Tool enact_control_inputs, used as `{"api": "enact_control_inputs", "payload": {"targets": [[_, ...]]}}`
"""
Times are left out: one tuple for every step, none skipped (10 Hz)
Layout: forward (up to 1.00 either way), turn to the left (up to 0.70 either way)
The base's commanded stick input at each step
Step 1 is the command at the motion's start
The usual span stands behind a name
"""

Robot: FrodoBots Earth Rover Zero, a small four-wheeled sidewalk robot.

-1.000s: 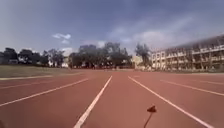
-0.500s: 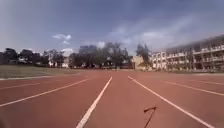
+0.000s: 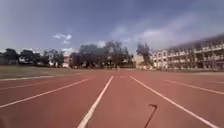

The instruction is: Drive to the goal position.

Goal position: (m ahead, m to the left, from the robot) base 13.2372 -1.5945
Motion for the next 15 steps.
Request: {"api": "enact_control_inputs", "payload": {"targets": [[0.7,0.0],[0.7,0.0],[0.7,0.0],[0.7,0.0],[0.7,0.0],[0.7,0.0],[0.7,0.0],[0.7,0.0],[0.7,0.0],[0.7,0.0],[0.7,0.0],[0.7,0.0],[0.7,0.0],[0.7,0.0],[0.7,0.0]]}}
